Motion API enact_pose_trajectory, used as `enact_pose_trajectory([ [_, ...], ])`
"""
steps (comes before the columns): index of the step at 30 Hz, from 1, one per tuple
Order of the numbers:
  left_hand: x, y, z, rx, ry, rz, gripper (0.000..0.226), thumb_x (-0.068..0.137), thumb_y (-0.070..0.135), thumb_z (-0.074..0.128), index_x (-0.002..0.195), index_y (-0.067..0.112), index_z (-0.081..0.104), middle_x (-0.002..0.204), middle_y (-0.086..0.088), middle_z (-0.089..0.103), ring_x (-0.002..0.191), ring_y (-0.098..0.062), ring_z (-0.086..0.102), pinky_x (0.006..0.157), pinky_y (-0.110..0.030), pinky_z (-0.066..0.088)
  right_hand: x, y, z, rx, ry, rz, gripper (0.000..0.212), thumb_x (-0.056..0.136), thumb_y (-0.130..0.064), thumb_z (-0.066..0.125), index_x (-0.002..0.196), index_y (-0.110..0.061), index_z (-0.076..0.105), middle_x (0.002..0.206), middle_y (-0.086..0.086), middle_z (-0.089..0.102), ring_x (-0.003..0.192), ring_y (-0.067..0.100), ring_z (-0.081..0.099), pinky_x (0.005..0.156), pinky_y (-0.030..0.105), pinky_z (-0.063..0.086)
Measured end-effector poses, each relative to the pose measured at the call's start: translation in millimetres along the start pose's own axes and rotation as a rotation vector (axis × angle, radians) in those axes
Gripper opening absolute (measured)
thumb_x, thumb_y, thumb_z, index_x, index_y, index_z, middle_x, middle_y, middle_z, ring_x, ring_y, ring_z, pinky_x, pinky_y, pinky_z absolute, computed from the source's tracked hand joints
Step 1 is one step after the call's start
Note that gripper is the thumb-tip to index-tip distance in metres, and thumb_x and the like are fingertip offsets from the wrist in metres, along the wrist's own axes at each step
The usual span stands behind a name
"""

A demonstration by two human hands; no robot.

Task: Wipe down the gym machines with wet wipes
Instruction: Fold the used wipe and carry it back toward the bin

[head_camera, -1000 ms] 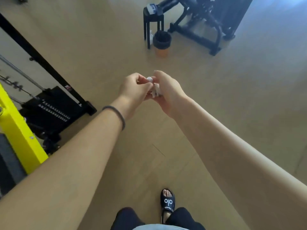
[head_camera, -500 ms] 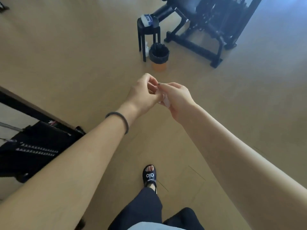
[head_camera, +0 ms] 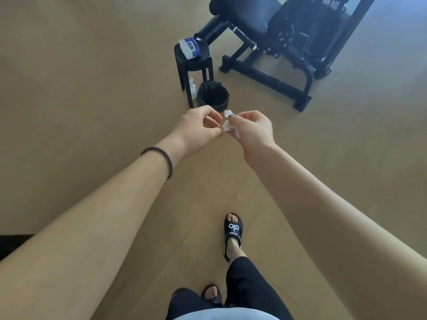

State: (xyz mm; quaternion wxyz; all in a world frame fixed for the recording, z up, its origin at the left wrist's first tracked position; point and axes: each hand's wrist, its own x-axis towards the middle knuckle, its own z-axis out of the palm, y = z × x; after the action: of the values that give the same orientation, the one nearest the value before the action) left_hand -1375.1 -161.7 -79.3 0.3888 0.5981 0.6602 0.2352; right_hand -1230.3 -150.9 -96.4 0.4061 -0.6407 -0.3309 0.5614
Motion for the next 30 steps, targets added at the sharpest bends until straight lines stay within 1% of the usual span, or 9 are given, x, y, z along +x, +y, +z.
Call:
enact_pose_trajectory([
  [5,128.8,3.9,-6.9,0.048,-0.035,-0.006,0.013,0.088,0.025,0.073,0.100,0.023,0.068,0.095,0.009,0.073,0.093,-0.010,0.070,0.086,-0.035,0.059,121.8,-36.8,25.7,-0.015,0.002,0.038,0.022,0.084,-0.016,0.072,0.103,-0.009,0.063,0.101,0.009,0.073,0.076,0.013,0.076,0.087,0.036,0.061],
  [9,219.2,-1.0,-22.5,0.028,-0.040,-0.036,0.011,0.088,0.028,0.074,0.096,0.022,0.069,0.094,0.006,0.074,0.092,-0.012,0.071,0.085,-0.037,0.060,203.8,-69.0,54.1,-0.033,0.003,0.085,0.021,0.080,-0.017,0.071,0.098,-0.011,0.065,0.091,0.006,0.075,0.081,0.018,0.077,0.089,0.039,0.060],
  [11,265.7,-3.1,-33.1,0.027,-0.047,-0.044,0.013,0.089,0.031,0.074,0.095,0.020,0.069,0.094,0.005,0.074,0.092,-0.012,0.070,0.082,-0.032,0.059,245.1,-84.7,72.8,-0.058,0.012,0.083,0.020,0.076,-0.018,0.073,0.095,-0.013,0.066,0.088,0.004,0.075,0.085,0.019,0.075,0.090,0.043,0.060],
  [15,366.6,-18.8,-59.7,0.068,-0.075,-0.040,0.011,0.090,0.028,0.073,0.096,0.020,0.067,0.096,0.005,0.071,0.092,-0.013,0.068,0.074,-0.022,0.051,334.4,-109.5,116.8,-0.143,0.040,0.078,0.015,0.080,-0.021,0.073,0.093,-0.019,0.066,0.089,-0.002,0.070,0.090,0.017,0.069,0.088,0.042,0.059],
  [19,478.4,-47.7,-87.7,0.108,-0.103,-0.065,0.012,0.089,0.017,0.067,0.100,0.022,0.068,0.100,0.005,0.071,0.095,-0.012,0.066,0.078,-0.021,0.050,433.9,-120.2,160.7,-0.233,0.116,0.043,0.013,0.086,-0.024,0.071,0.095,-0.017,0.066,0.087,-0.008,0.066,0.083,0.011,0.064,0.069,0.026,0.051],
  [22,555.8,-71.3,-103.2,0.105,-0.050,-0.066,0.005,0.092,0.022,0.066,0.096,0.020,0.069,0.094,0.008,0.069,0.090,-0.010,0.063,0.076,-0.017,0.047,506.4,-120.7,192.2,-0.318,0.139,0.004,0.008,0.087,-0.019,0.069,0.092,-0.014,0.066,0.082,-0.009,0.063,0.074,0.004,0.058,0.059,0.018,0.041],
  [26,638.5,-102.9,-107.4,0.093,-0.006,-0.093,0.009,0.094,0.023,0.062,0.089,0.019,0.068,0.089,0.008,0.069,0.087,-0.009,0.063,0.070,-0.013,0.044,596.0,-99.4,224.8,-0.437,0.132,0.002,0.008,0.085,-0.013,0.062,0.092,-0.016,0.063,0.105,0.000,0.062,0.092,0.015,0.058,0.062,0.021,0.040],
  [28,671.1,-118.5,-105.5,0.089,-0.006,-0.109,0.010,0.093,0.023,0.063,0.084,0.023,0.067,0.085,0.010,0.068,0.085,-0.008,0.063,0.074,-0.017,0.047,635.0,-82.4,235.9,-0.521,0.085,-0.009,0.018,0.090,-0.014,0.060,0.108,-0.015,0.062,0.116,0.001,0.057,0.099,0.015,0.055,0.068,0.021,0.040],
  [30,700.0,-134.0,-100.5,0.057,0.007,-0.119,0.011,0.092,0.024,0.064,0.082,0.025,0.067,0.084,0.010,0.070,0.083,-0.007,0.064,0.073,-0.015,0.047,670.6,-63.7,242.7,-0.615,0.022,-0.024,0.033,0.096,-0.020,0.058,0.128,-0.012,0.056,0.126,0.003,0.053,0.106,0.015,0.052,0.083,0.023,0.040],
])
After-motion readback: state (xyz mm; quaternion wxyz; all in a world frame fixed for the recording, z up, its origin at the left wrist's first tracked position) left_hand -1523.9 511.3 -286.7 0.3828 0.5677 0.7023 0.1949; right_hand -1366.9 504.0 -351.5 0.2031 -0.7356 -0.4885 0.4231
